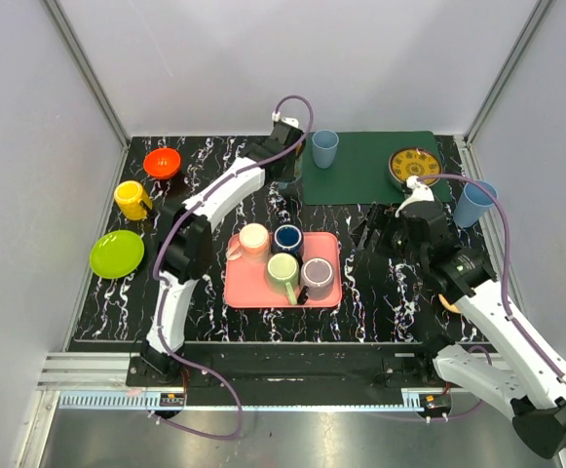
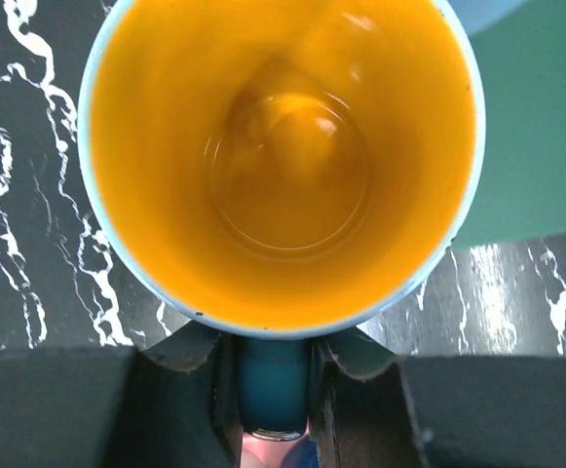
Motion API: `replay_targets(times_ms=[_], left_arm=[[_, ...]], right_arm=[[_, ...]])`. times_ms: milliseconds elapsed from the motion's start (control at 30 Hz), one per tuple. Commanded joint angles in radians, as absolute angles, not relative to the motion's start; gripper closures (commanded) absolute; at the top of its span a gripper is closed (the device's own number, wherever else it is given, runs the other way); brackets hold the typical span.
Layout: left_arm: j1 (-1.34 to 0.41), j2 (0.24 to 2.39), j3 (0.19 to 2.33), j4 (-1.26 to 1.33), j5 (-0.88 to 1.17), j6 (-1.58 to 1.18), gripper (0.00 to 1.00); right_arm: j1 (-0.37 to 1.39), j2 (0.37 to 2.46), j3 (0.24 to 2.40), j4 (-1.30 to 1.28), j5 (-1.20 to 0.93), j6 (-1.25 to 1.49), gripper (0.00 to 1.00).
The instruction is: Turn the mug right side up
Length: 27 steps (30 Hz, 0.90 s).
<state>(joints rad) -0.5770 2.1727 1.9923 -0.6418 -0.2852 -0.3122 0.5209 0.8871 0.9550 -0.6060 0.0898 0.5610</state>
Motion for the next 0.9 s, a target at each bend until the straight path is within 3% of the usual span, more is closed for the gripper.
replay_targets(times_ms=[0, 133, 367, 700, 867], left_arm=[[-0.525, 2.195, 2.155, -0.522, -0.309, -0.298, 1.00], [-0.528, 2.232, 2.172, -0.448, -0.256, -0.295, 1.00], [-0.465, 2.281, 2.212, -0.434, -0.345, -0.302, 1.00], [-0.399, 2.469, 2.416, -0.460, -0.249, -0.275, 1.00], [-0.399, 2.509, 2.416, -0.440, -0.204, -0.291, 1.00]], right_arm=[[0.525, 0.893, 0.930, -0.538, 0.118, 0.552, 0.14], [0.525, 0.923, 0.923, -0.520, 0.117, 0.545, 0.14], [0.526, 0.933, 0.914, -0.517, 0.120, 0.546, 0.15], [0.525, 0.922, 0.885, -0.523, 0.141, 0.543, 0.15], [0.523, 0.942, 0.890, -0.523, 0.153, 0.545, 0.14]])
